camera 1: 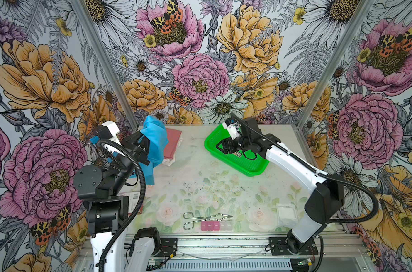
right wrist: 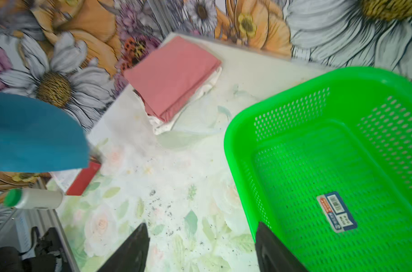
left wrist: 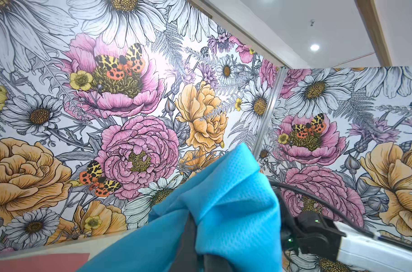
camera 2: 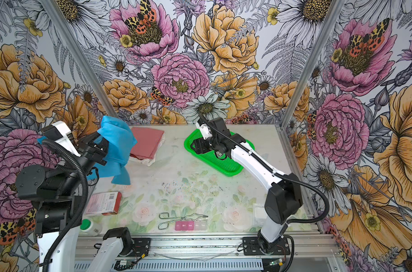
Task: Fold and stack t-shirts
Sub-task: Pick up the T-shirt from the bin, then move the bin to the corner of the board.
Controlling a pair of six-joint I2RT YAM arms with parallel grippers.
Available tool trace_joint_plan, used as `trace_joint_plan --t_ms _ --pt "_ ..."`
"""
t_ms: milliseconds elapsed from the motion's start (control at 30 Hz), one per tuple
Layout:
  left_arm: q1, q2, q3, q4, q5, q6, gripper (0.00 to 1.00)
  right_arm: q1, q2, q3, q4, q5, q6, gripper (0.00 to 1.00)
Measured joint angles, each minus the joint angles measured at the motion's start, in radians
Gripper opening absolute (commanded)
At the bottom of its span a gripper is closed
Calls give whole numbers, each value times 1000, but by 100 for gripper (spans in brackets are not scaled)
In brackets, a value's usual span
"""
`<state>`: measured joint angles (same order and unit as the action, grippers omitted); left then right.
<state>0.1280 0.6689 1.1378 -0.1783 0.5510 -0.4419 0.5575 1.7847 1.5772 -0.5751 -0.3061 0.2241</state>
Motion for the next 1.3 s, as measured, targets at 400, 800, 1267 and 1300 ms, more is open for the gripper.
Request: trace_joint_plan --t_ms 400,800,1267,1300 --pt "39 -2 -111 -73 -8 -32 0 56 533 396 -9 -24 76 76" --pt "54 -31 -138 -79 23 -37 0 22 557 425 60 103 185 35" --pt "54 -32 -217 4 62 -130 0 -391 257 14 58 225 43 31" --pt "54 -32 -220 9 66 -137 0 -417 257 15 58 224 44 31"
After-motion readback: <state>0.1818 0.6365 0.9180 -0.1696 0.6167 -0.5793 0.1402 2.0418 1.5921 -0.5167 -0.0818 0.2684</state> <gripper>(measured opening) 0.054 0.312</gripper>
